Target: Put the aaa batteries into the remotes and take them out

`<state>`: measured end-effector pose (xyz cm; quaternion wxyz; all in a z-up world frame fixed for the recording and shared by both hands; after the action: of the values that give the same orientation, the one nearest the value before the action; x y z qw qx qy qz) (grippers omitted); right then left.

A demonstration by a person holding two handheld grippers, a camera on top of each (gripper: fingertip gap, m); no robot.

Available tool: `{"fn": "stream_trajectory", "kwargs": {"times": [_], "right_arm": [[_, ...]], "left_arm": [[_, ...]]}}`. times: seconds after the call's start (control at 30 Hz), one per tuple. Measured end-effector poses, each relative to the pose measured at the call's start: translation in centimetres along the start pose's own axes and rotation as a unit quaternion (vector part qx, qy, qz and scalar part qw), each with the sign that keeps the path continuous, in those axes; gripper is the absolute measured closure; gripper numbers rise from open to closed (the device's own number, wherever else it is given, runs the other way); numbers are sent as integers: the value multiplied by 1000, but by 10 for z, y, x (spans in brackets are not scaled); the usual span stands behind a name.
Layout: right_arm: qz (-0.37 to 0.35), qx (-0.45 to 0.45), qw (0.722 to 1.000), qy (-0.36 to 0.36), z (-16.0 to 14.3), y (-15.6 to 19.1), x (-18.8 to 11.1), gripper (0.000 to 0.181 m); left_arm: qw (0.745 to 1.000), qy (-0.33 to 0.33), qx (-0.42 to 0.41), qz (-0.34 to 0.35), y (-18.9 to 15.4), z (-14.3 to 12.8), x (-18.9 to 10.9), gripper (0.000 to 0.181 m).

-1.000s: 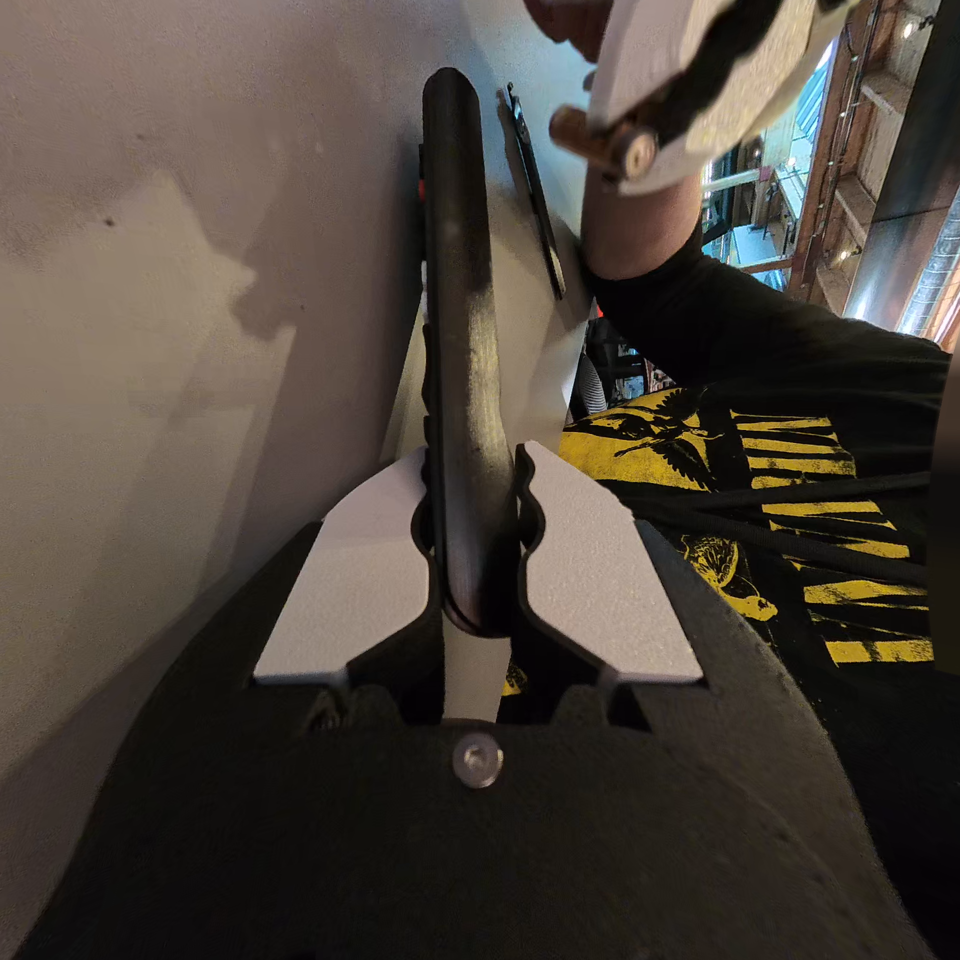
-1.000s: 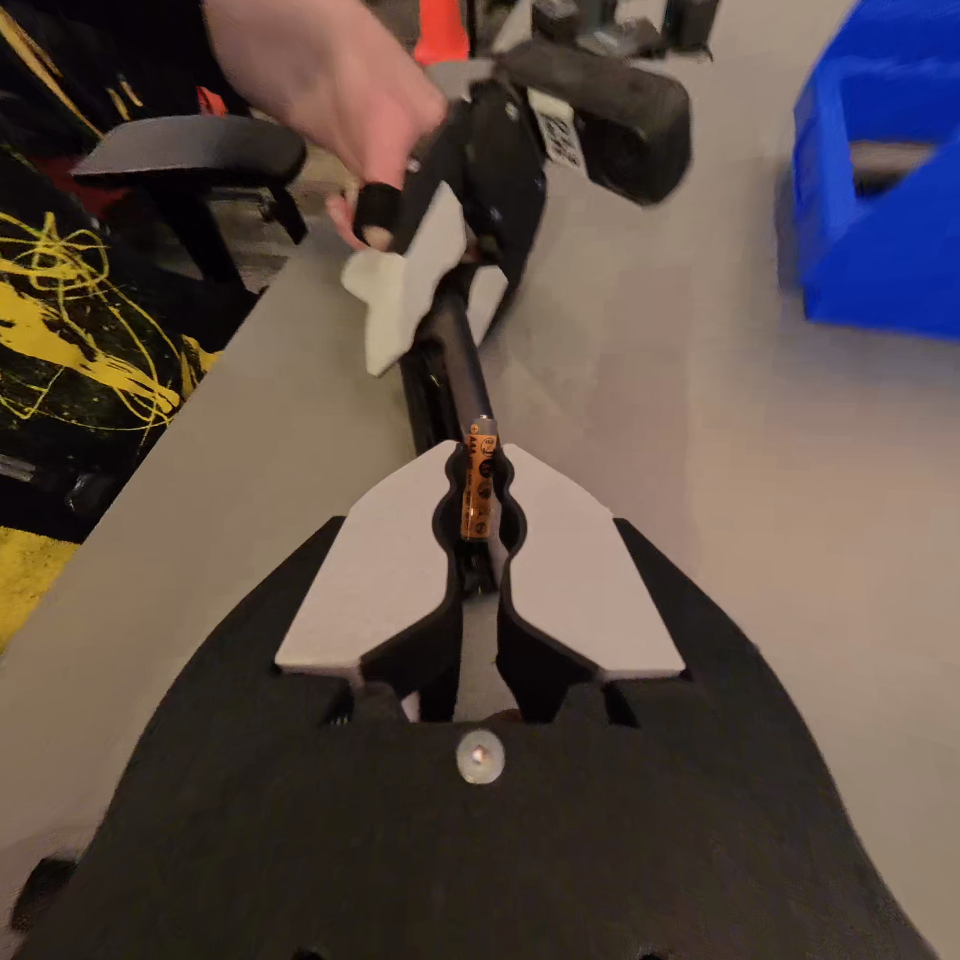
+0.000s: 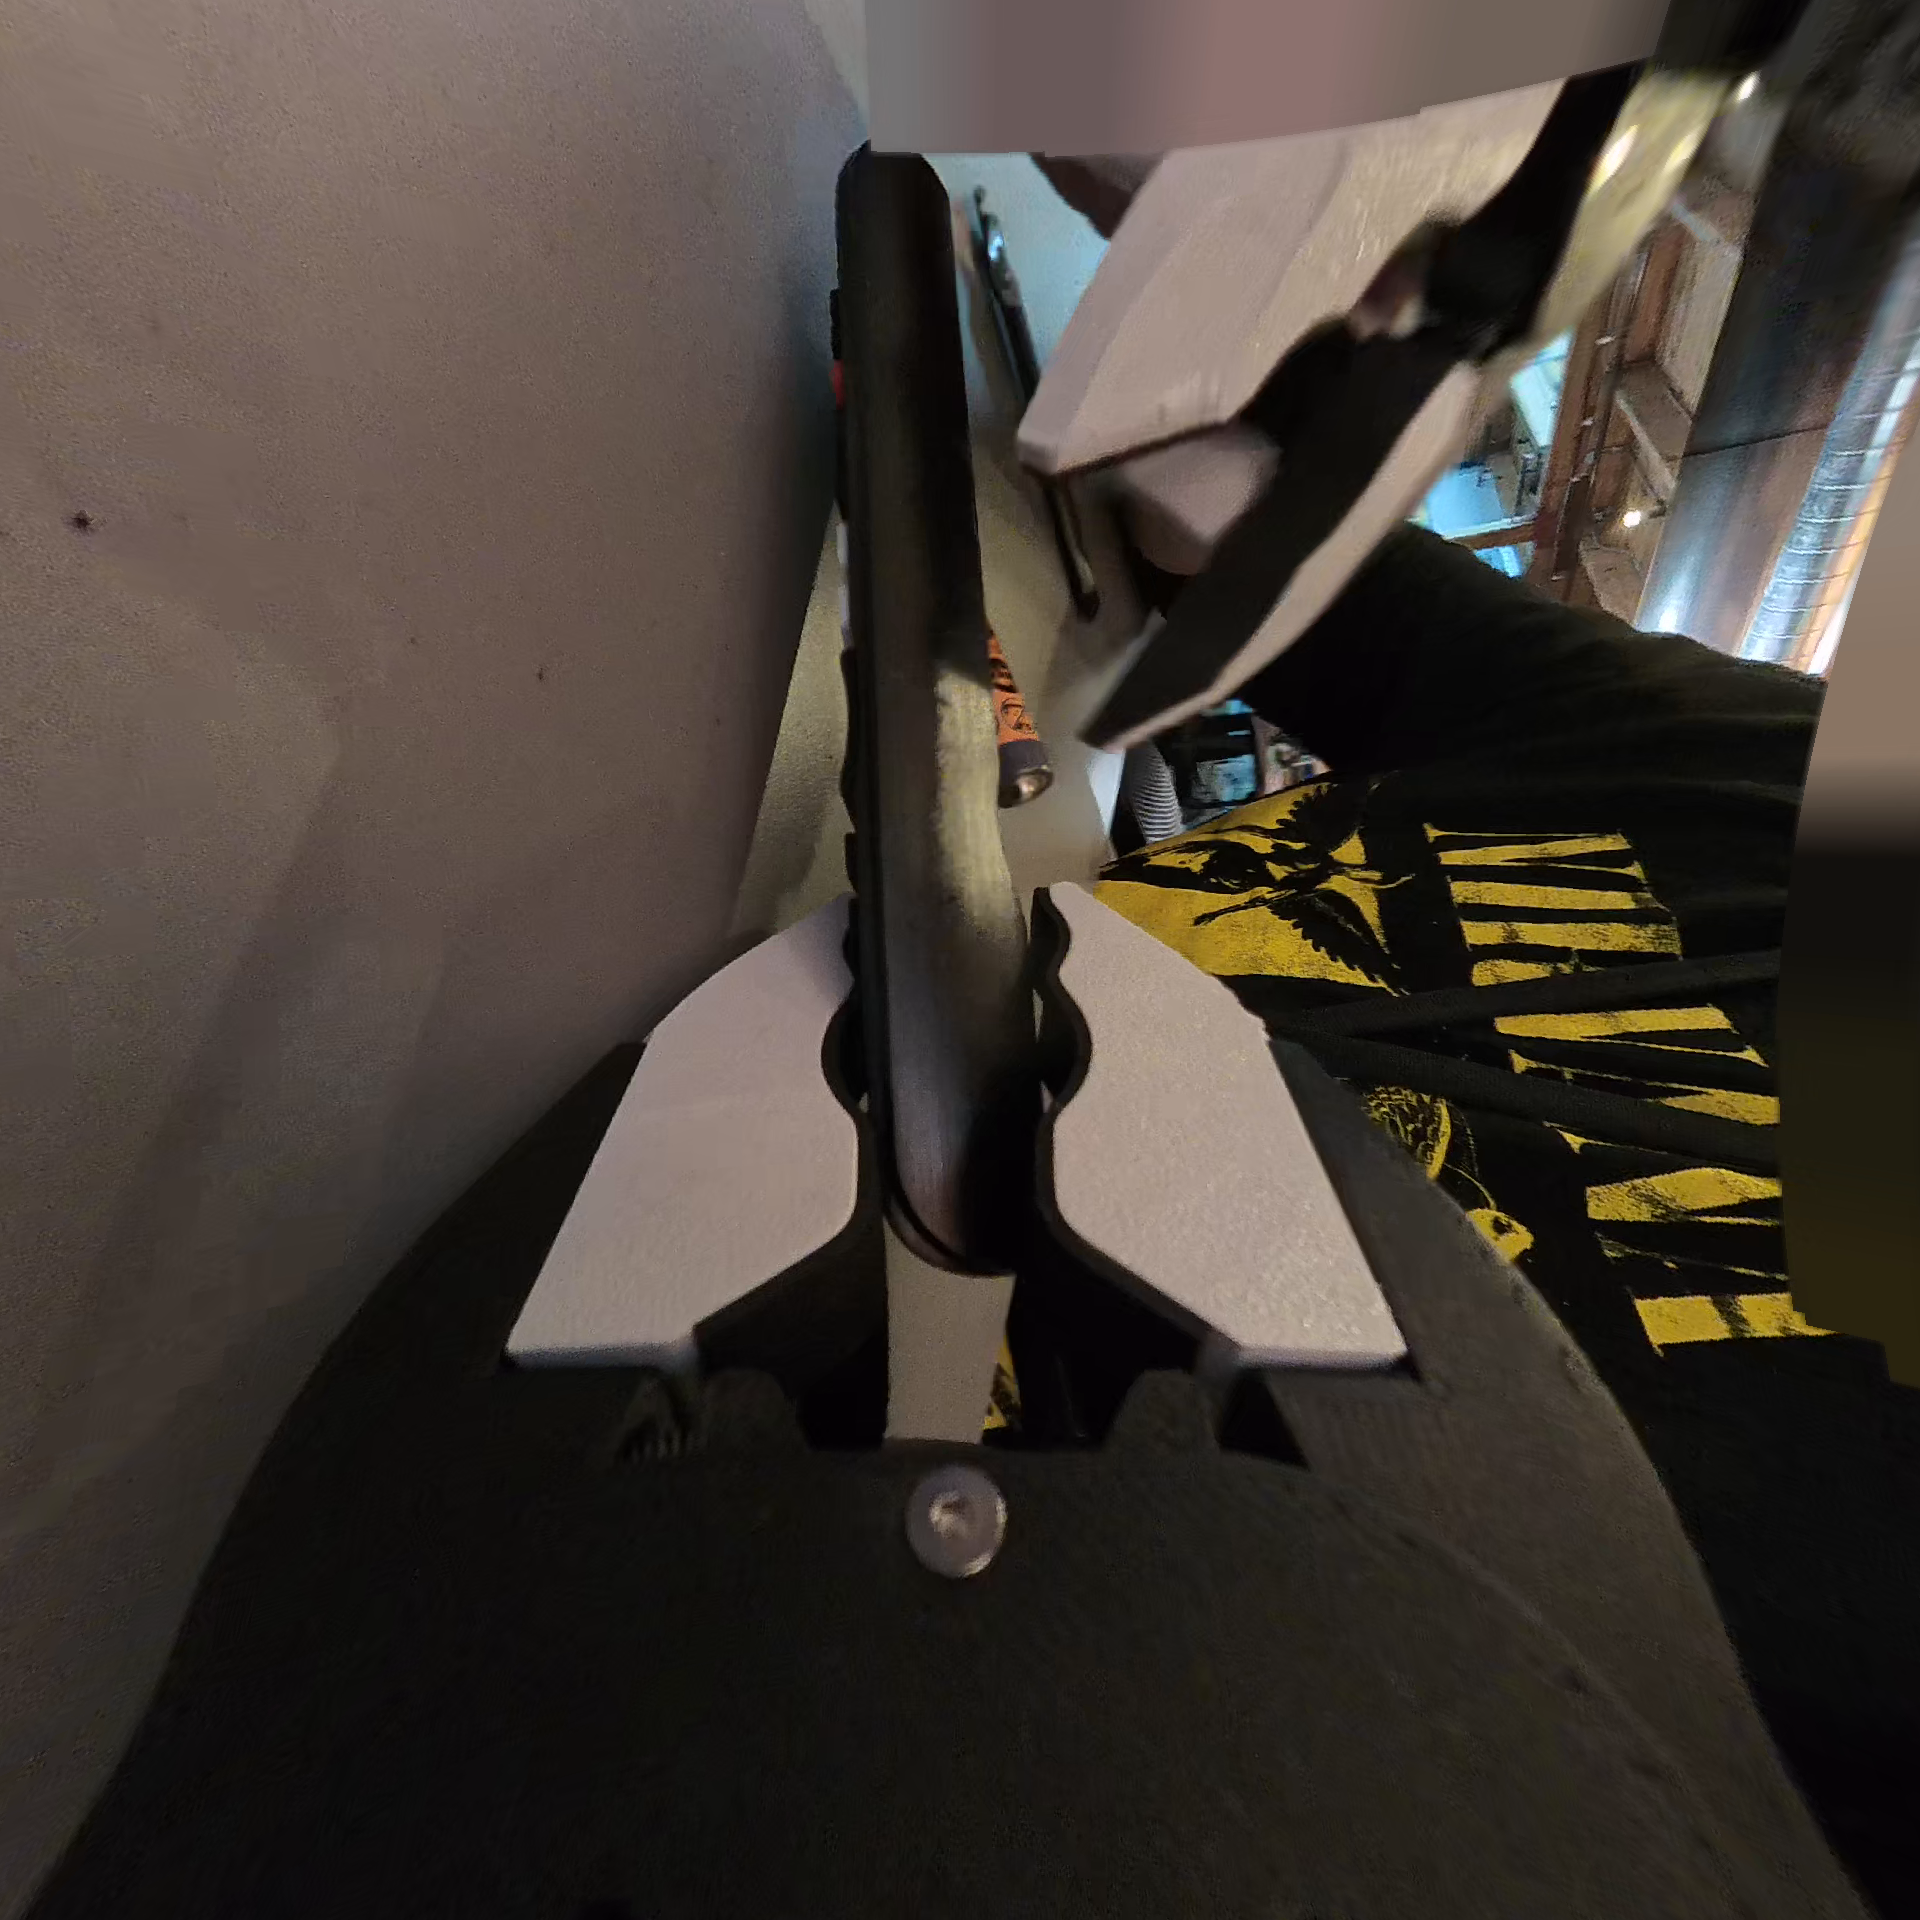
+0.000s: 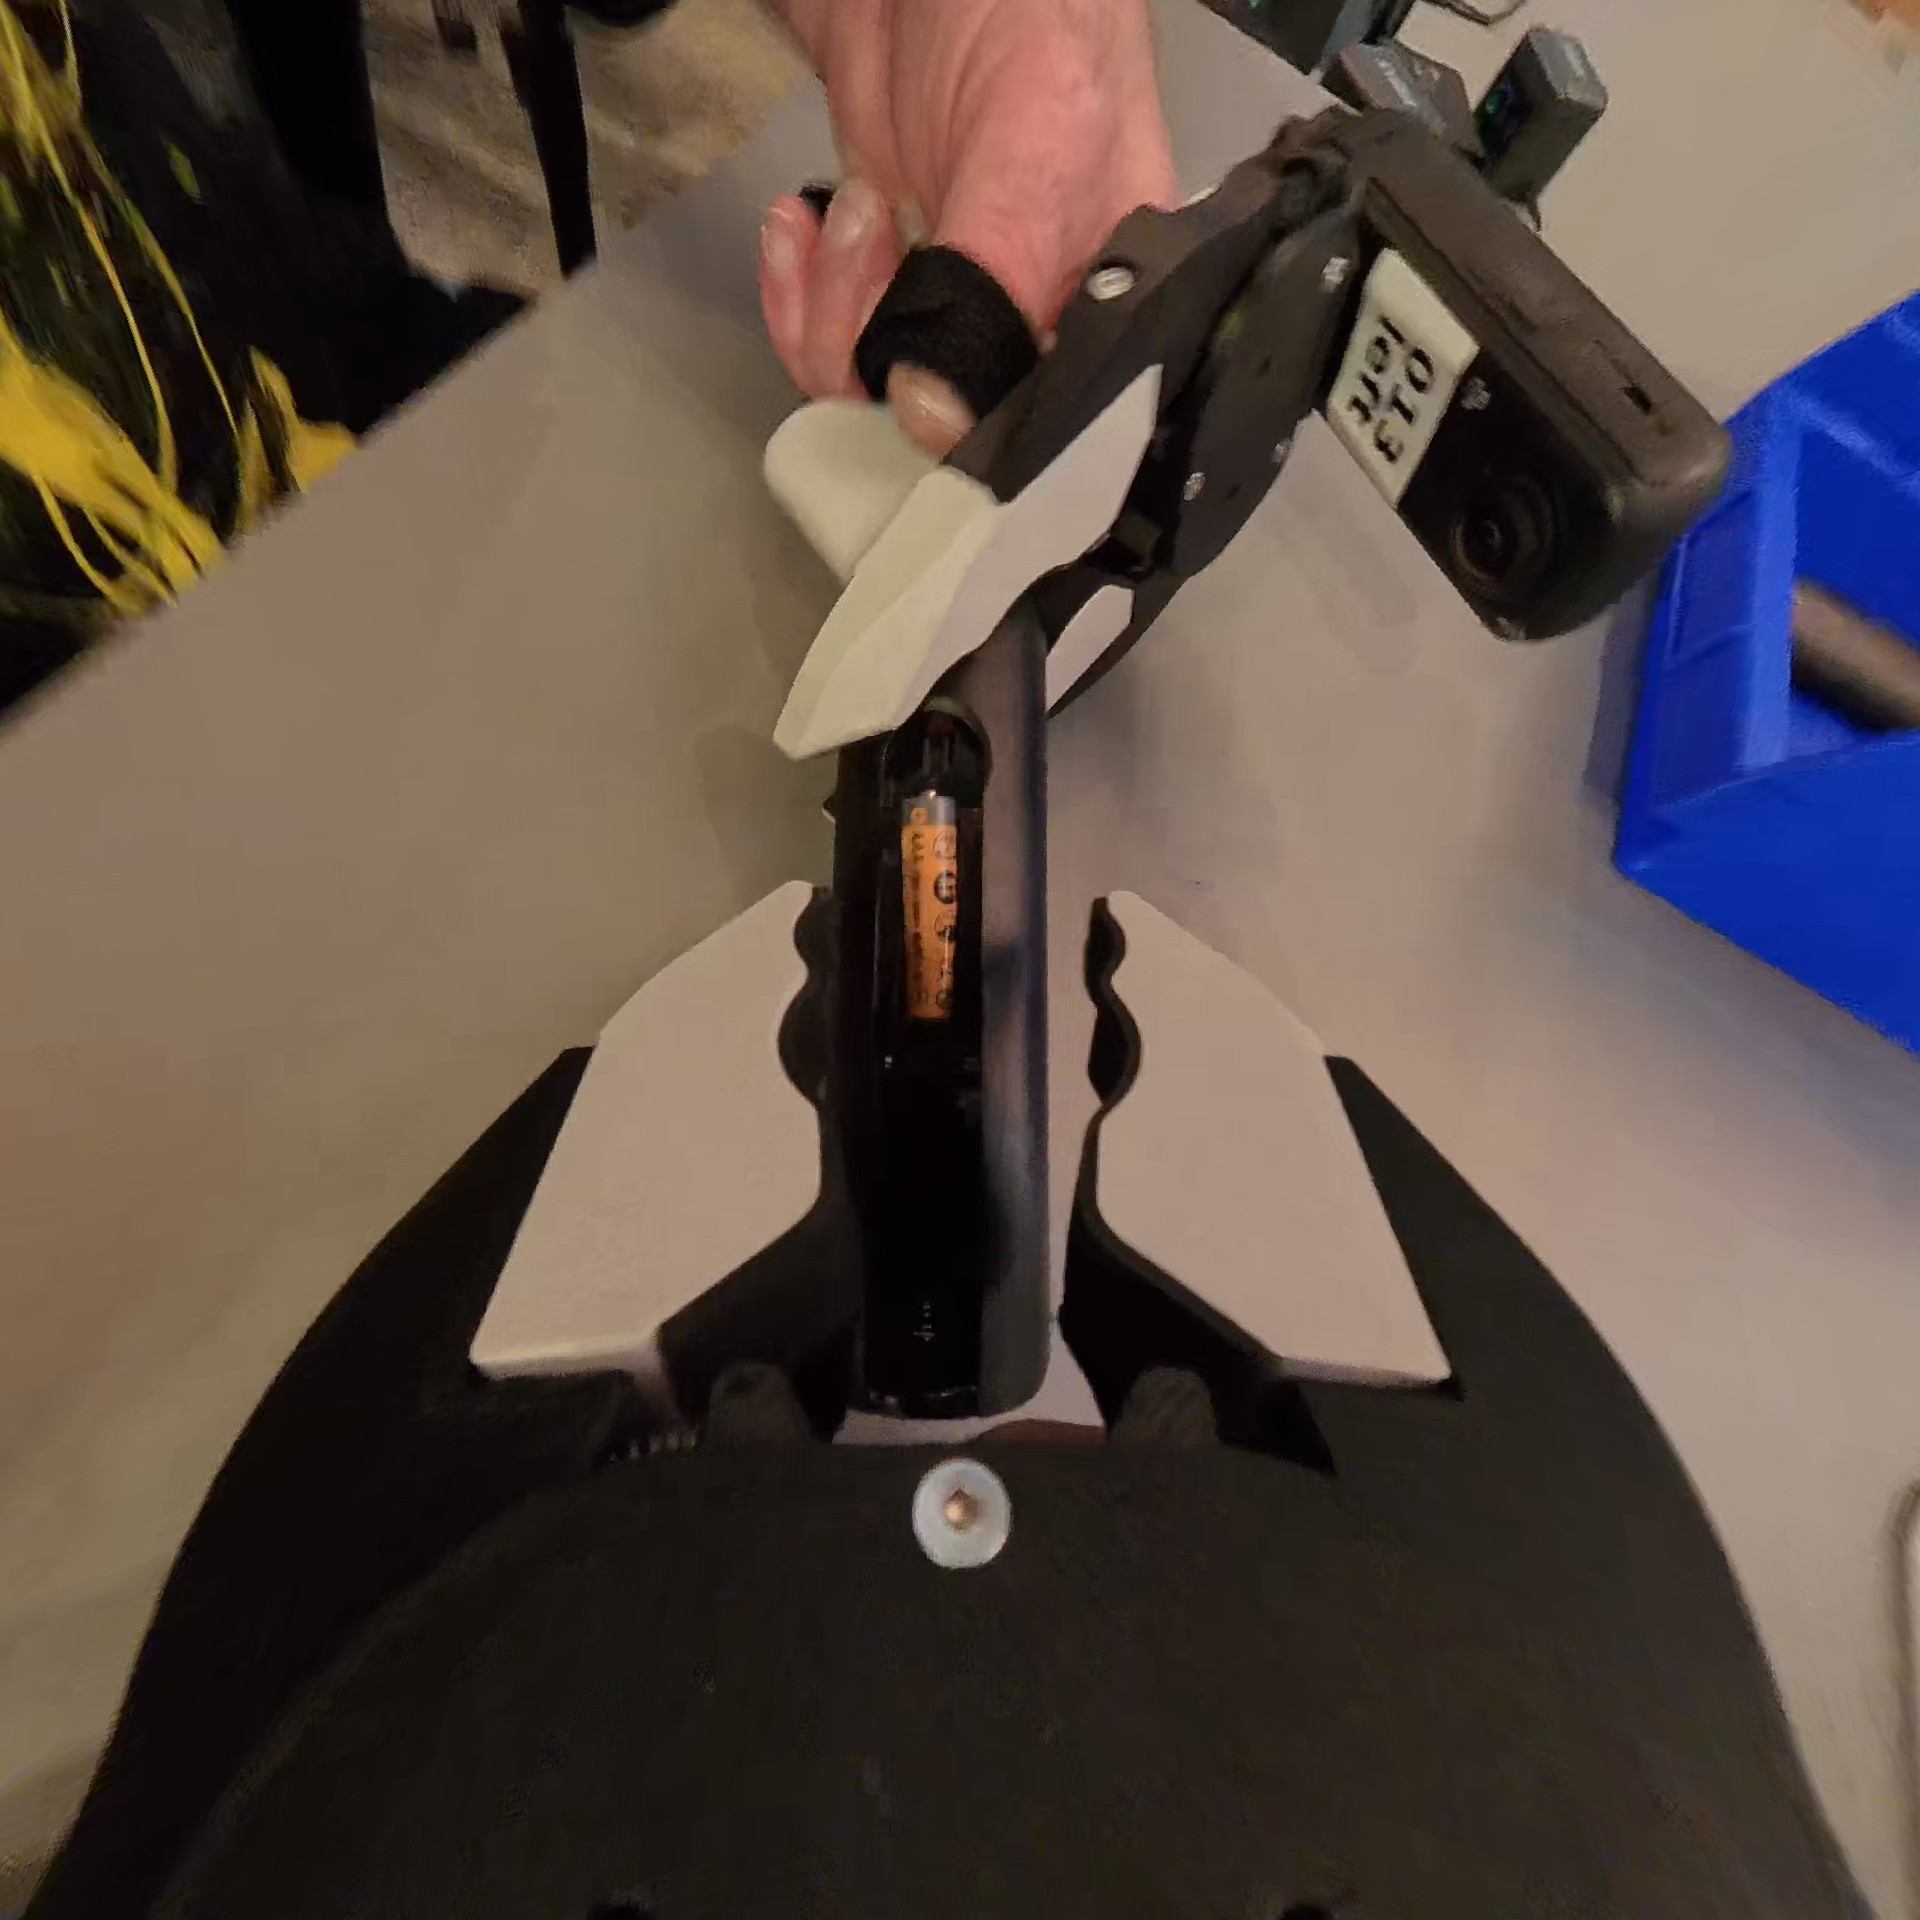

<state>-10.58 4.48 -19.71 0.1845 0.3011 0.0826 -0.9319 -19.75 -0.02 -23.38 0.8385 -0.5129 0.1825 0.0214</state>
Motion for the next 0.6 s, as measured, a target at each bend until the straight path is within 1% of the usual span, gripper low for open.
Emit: {"fn": "stream_trajectory", "kwargs": {"times": [0.07,0.1,0.13,0.23,0.27,0.4,0.47,0.6], "right_arm": [[46,116,992,21,3,-4,-2,123],[54,170,983,38,2,-7,-1,112],[61,219,973,47,2,-10,1,108],[84,314,945,30,3,-13,7,112],[91,329,939,28,2,-13,9,111],[94,351,929,63,-6,-12,17,111],[92,346,930,86,-10,-10,21,112],[111,347,927,91,-9,-7,22,118]], "left_arm": [[1000,4,12,19,-2,1,0,154],[1000,2,14,27,-4,2,0,154],[999,6,21,41,-4,2,0,154],[997,19,40,68,-6,0,1,154],[997,23,42,67,-8,0,3,154],[994,33,57,90,-11,1,7,154],[992,39,66,101,-12,1,8,154],[991,42,69,109,-12,1,8,154]]}}
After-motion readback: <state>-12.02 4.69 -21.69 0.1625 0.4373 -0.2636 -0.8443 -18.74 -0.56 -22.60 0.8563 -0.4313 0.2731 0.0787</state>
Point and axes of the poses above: each gripper's, where its closed fingertips meet, x out along the fingers, z out of its top, y = z × x across the jaws, the point moved 5 cm from there along -x, back along the fingers, and after that the axes turned 11 degrees about x, right-handed, at the moved point
